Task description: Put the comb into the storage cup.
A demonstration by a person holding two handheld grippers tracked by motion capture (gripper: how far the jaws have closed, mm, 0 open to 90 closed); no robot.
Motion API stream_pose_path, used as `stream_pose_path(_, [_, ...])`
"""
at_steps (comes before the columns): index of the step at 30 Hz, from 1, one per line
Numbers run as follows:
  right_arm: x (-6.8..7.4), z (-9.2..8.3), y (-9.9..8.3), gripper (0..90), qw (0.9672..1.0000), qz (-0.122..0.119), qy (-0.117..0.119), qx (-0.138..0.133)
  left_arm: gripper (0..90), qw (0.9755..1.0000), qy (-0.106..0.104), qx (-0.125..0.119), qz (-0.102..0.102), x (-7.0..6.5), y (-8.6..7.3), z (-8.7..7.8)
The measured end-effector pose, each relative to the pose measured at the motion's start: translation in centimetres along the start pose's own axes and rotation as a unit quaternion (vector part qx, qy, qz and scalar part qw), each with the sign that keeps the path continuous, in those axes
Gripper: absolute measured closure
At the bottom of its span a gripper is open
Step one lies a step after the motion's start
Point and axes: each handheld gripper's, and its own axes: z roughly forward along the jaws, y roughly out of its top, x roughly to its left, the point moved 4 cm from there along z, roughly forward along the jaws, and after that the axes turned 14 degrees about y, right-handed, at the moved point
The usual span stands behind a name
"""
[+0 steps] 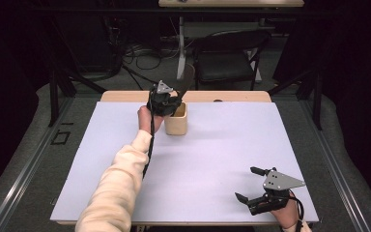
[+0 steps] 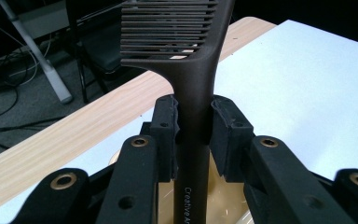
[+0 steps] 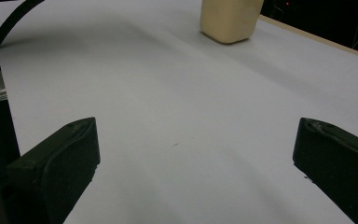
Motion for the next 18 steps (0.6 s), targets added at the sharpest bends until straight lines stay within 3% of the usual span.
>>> stream_pose_path(18, [-0.07, -0.04, 0.0, 0.1, 1.0, 0.001, -0.002, 0.0, 72.3, 0.9999, -0.003, 0.014, 0.007, -0.08, -0.48, 0.34])
